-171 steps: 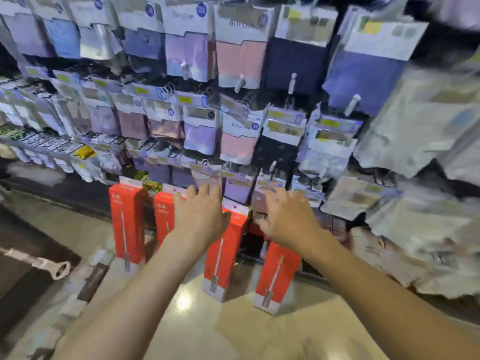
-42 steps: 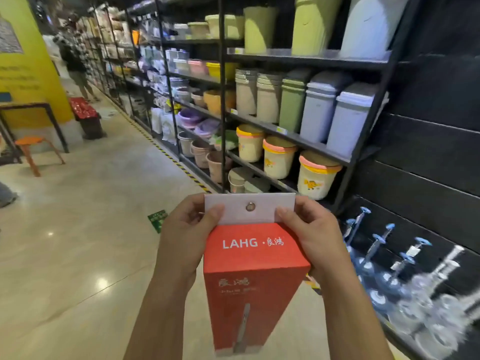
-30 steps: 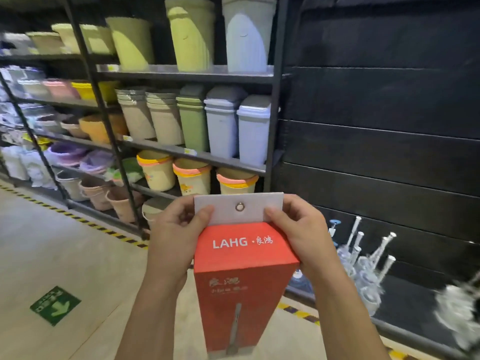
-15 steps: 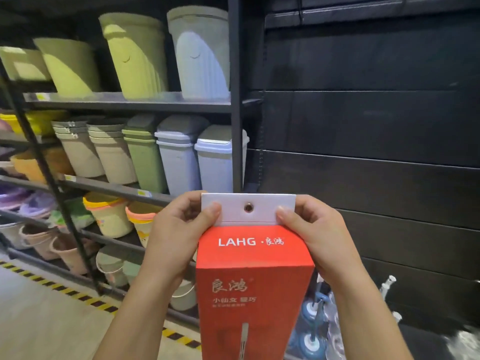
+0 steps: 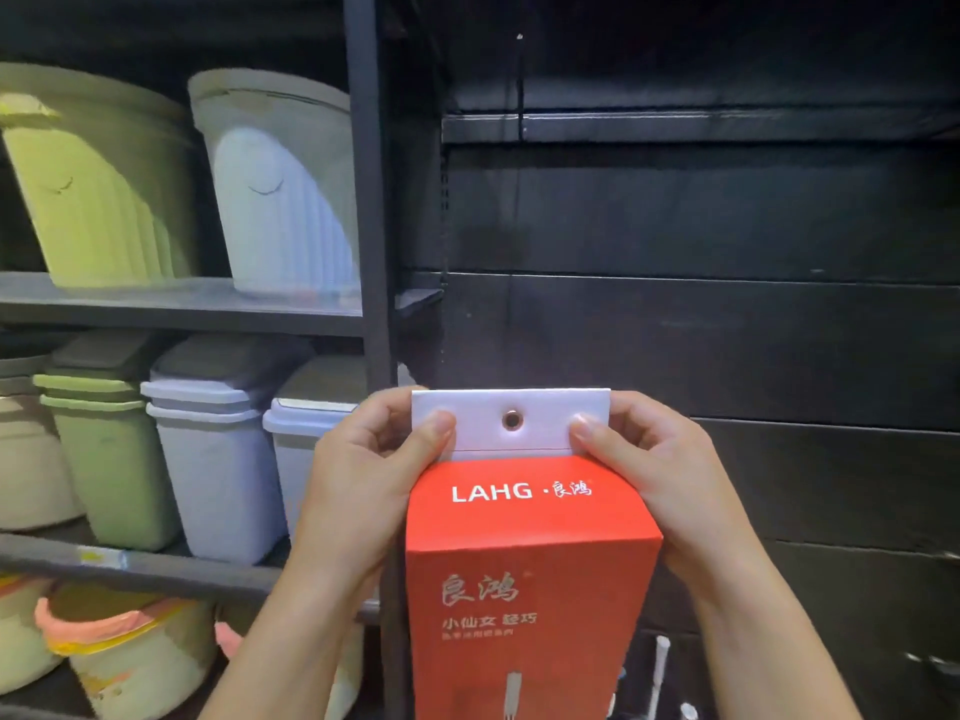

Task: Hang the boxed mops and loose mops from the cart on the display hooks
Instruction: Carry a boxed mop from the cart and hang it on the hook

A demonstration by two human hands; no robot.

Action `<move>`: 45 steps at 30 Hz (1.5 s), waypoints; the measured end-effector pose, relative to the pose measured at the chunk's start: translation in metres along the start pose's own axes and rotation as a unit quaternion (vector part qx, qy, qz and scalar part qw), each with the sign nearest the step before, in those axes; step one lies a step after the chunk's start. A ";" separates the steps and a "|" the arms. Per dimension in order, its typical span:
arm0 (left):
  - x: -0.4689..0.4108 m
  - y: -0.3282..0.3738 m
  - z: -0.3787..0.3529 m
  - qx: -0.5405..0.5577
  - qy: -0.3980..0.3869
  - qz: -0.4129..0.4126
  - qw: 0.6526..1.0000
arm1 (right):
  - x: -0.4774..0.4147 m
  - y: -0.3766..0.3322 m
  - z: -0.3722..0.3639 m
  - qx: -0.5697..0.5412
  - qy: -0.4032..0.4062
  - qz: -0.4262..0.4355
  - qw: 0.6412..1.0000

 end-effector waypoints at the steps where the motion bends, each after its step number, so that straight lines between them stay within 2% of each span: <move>1: -0.017 0.000 -0.003 0.005 -0.012 -0.009 1.000 | -0.013 -0.003 -0.001 0.003 0.010 0.004 1.000; 14: -0.193 0.038 -0.061 0.031 -0.108 -0.083 0.990 | -0.160 -0.054 0.009 -0.001 0.102 0.039 0.994; 24: -0.264 0.081 -0.102 0.041 -0.129 -0.113 0.984 | -0.237 -0.102 0.033 0.001 0.096 0.096 0.991; 31: -0.299 0.111 -0.121 0.089 -0.132 -0.116 0.980 | -0.281 -0.137 0.042 -0.014 0.071 0.124 0.990; 45: -0.353 0.151 -0.145 0.060 -0.109 -0.157 0.980 | -0.352 -0.174 0.048 -0.038 0.035 0.145 0.988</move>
Point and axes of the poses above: each hand's wrist, its own x-axis away from the middle knuckle, its own z-axis out of the back of the hand, y = z × x, the point moved 7 cm from there along -x, towards the middle knuckle, and after that the axes turned 14 degrees about x, right-handed, at the moved point
